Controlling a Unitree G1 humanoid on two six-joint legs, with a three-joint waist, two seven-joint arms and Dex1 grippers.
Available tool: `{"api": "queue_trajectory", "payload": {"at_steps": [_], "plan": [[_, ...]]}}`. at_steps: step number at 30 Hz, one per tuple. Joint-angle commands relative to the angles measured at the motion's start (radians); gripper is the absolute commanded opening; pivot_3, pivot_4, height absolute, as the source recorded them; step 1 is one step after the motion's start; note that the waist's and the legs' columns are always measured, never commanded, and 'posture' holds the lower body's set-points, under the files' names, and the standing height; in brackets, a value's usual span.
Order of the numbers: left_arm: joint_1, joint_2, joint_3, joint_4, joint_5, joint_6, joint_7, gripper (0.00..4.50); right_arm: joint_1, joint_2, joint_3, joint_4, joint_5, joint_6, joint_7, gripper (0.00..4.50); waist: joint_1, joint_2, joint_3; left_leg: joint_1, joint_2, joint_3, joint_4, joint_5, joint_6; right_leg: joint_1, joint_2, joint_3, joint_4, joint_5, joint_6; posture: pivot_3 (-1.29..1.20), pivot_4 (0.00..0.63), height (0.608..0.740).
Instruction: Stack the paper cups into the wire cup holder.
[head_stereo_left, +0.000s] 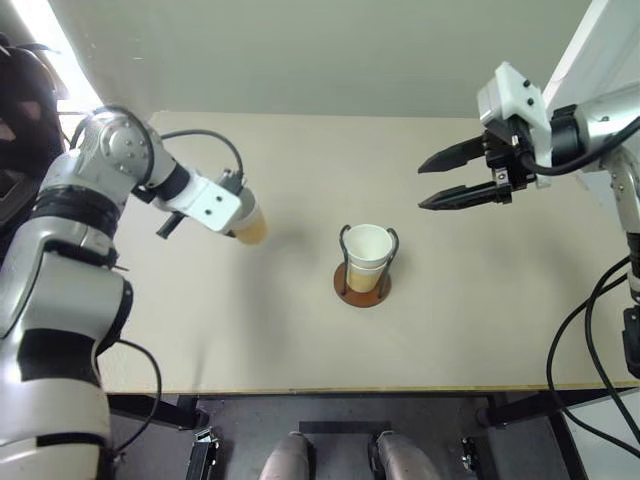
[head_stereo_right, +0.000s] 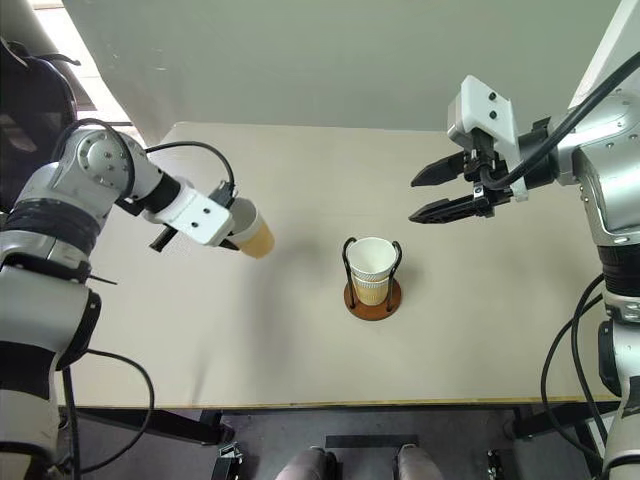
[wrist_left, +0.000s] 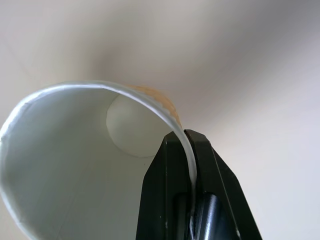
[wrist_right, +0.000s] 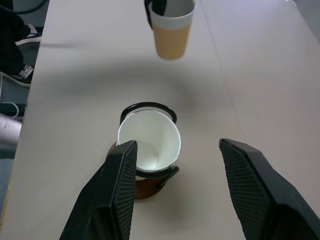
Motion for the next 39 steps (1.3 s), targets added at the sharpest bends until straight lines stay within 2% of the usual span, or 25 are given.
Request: {"api": "queue_trajectory", "payload": {"at_steps": [1, 8, 18, 29, 39], "plan": [[-0.056, -0.018, 0.053, 0.024, 0.003, -0.032, -0.008, 0.03, -0.002, -0.015, -0.021, -0.033, 0.006, 0.005, -0.010, 2.66, -0.001, 0.000, 0.000, 0.000, 0.000, 0.000, 0.000, 0.000, 0.000, 0.000, 0.000, 0.000, 0.000, 0.000, 0.000, 0.00, 0.150, 0.740], [-0.122, -0.093, 0.069, 0.066, 0.049, -0.045, 0.012, 0.03, 0.008, -0.029, -0.027, -0.040, 0.004, 0.007, -0.011, 2.66, 0.000, 0.000, 0.000, -0.001, 0.000, 0.000, -0.001, 0.000, 0.000, 0.000, -0.001, 0.001, 0.000, 0.000, 0.001, 0.00, 0.150, 0.740], [-0.215, -0.237, 0.100, 0.093, 0.011, 0.004, -0.046, 0.03, 0.049, -0.099, -0.026, -0.077, 0.017, 0.029, 0.027, 2.66, 0.007, -0.001, 0.000, -0.003, -0.002, 0.004, 0.003, -0.001, 0.003, 0.000, 0.000, 0.001, -0.002, 0.000, 0.005, 0.00, 0.150, 0.740], [-0.263, -0.291, 0.028, 0.114, -0.040, 0.007, -0.046, 0.03, 0.179, -0.225, -0.026, -0.041, -0.027, -0.107, 0.093, 2.66, 0.010, 0.001, 0.000, -0.007, -0.001, 0.005, 0.010, -0.003, 0.005, -0.001, 0.001, 0.001, -0.001, 0.000, 0.008, 0.00, 0.150, 0.740], [-0.297, -0.350, -0.082, 0.088, -0.182, 0.058, -0.046, 0.03, 0.209, -0.257, -0.039, -0.058, -0.029, -0.120, 0.110, 2.66, 0.014, 0.001, 0.000, -0.008, -0.001, 0.004, 0.015, -0.005, 0.009, 0.001, -0.003, 0.004, -0.002, 0.004, 0.012, 0.00, 0.150, 0.740]]}}
